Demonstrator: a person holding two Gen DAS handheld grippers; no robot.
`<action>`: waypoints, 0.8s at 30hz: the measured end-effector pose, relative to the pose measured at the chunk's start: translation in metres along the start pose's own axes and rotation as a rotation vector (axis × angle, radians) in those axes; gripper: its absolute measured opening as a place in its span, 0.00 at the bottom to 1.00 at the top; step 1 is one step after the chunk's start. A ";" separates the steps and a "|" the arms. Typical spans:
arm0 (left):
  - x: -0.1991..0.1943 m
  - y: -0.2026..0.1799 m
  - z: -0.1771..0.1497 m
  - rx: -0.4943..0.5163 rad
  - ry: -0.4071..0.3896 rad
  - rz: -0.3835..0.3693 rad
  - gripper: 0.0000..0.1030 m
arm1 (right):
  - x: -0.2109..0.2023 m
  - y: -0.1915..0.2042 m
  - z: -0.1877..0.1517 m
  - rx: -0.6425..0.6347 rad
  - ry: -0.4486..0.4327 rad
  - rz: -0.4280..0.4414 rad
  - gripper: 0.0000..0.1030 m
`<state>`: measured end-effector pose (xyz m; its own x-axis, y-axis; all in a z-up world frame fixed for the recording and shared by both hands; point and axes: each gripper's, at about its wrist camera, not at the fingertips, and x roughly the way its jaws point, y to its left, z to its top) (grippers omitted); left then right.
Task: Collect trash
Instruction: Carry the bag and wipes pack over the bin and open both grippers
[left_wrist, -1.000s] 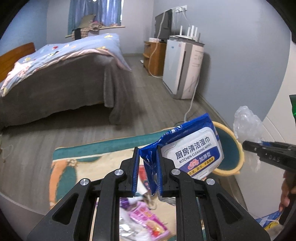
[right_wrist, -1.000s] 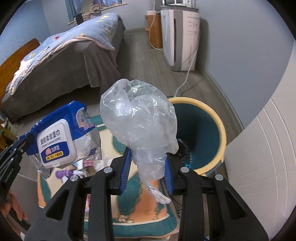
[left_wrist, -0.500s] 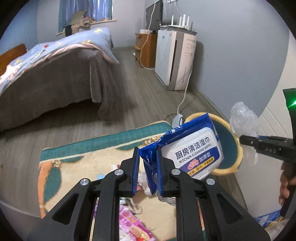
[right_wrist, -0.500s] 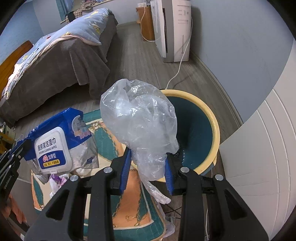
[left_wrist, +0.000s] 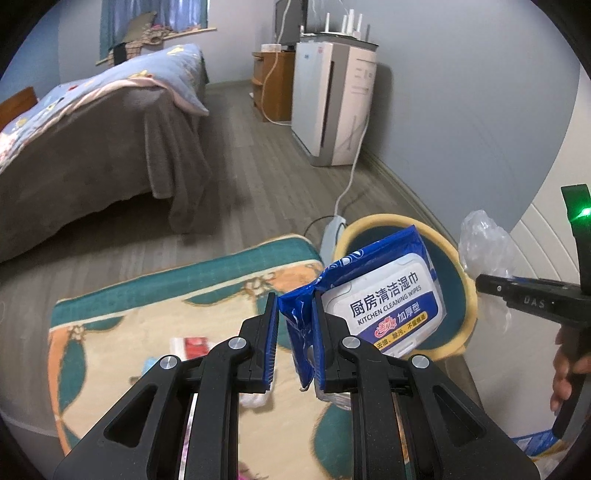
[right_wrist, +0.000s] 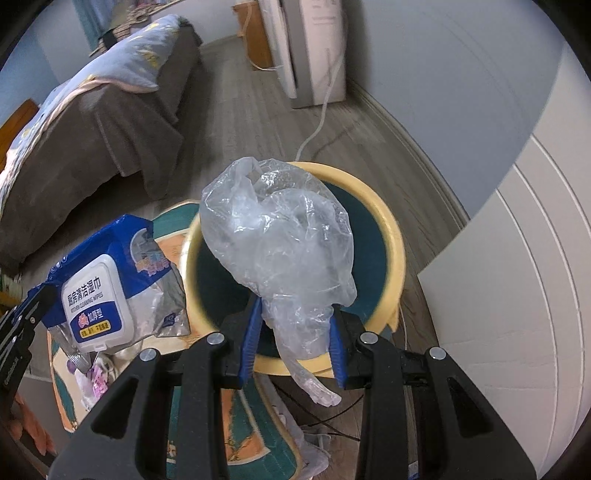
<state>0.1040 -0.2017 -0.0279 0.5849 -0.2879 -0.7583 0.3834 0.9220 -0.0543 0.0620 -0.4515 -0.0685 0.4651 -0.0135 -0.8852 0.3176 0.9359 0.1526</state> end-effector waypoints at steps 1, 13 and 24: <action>0.002 -0.004 0.001 0.003 0.000 -0.002 0.17 | 0.000 -0.004 0.000 0.012 0.001 -0.001 0.31; 0.032 -0.043 0.005 0.043 0.029 -0.020 0.17 | 0.000 -0.017 -0.001 0.048 -0.007 0.002 0.31; 0.059 -0.071 0.026 0.012 -0.019 -0.020 0.18 | 0.009 -0.005 0.006 0.007 -0.043 -0.023 0.31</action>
<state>0.1297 -0.2911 -0.0524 0.5905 -0.3110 -0.7447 0.4034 0.9130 -0.0614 0.0695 -0.4579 -0.0743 0.4928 -0.0504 -0.8687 0.3346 0.9326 0.1357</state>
